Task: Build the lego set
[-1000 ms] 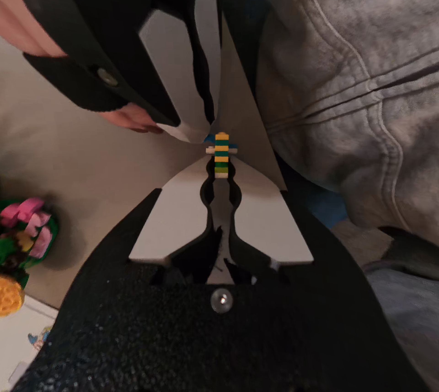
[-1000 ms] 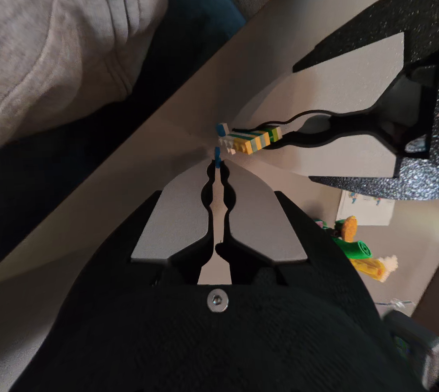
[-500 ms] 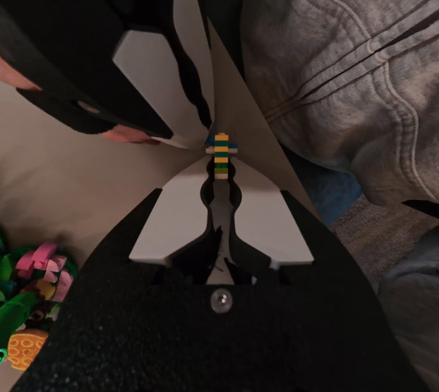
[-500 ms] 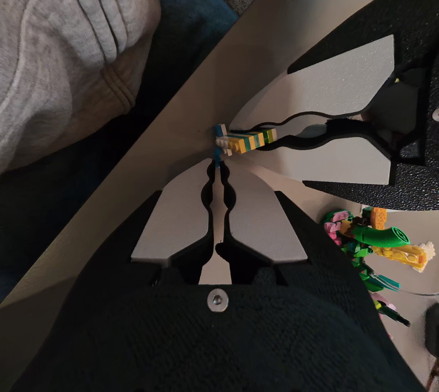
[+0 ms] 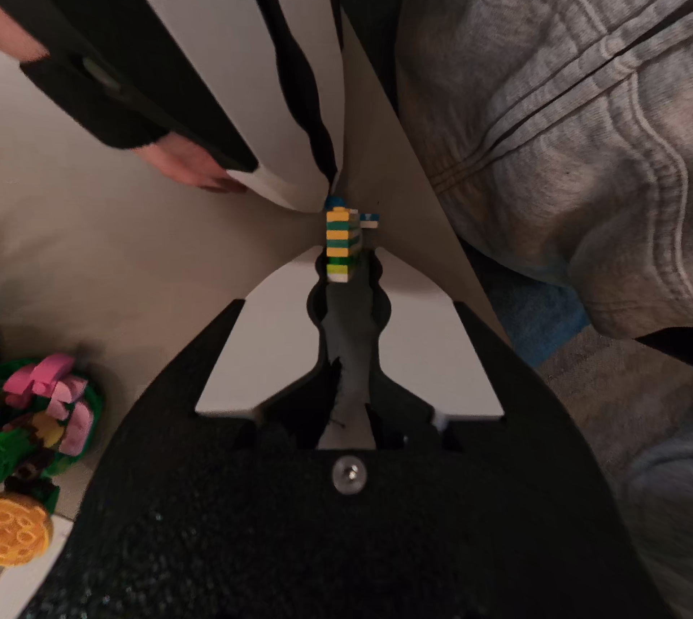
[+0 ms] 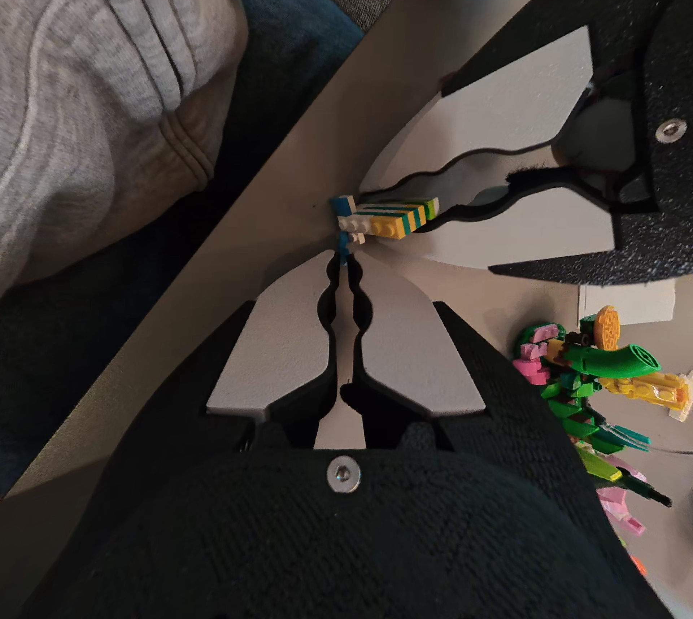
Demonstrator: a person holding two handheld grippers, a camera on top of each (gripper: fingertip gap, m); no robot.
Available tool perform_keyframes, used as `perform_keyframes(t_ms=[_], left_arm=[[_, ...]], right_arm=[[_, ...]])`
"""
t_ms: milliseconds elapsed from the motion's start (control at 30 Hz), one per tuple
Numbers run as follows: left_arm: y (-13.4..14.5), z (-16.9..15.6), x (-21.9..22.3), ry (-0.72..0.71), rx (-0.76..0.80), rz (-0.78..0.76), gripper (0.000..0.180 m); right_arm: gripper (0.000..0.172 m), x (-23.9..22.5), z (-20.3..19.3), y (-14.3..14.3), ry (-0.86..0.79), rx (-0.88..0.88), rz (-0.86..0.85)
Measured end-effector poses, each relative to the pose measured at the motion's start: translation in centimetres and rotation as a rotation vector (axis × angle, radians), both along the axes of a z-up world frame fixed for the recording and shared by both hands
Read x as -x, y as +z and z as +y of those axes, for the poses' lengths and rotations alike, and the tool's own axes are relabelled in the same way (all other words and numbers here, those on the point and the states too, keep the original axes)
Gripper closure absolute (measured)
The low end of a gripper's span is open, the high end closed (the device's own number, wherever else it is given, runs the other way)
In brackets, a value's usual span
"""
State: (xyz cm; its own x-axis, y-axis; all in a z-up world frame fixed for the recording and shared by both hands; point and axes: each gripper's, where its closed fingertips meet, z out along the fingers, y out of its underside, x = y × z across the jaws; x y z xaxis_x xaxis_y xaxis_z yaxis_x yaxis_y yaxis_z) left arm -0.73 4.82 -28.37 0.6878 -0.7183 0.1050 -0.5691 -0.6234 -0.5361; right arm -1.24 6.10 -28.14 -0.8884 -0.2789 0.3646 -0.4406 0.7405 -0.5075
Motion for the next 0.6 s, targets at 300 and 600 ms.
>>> perform_keyframes(t_ms=[300,600], left_arm=[[1.7,-0.9,1.6,0.455,-0.185,-0.111,0.135],[4.0,0.9,1.1,1.151,-0.434,-0.246,0.104]], right_arm=[[0.169,0.1,0.6,0.0,-0.053,-0.011,0.038],[0.169,-0.1,1.8,0.2,-0.137,-0.009,0.080]])
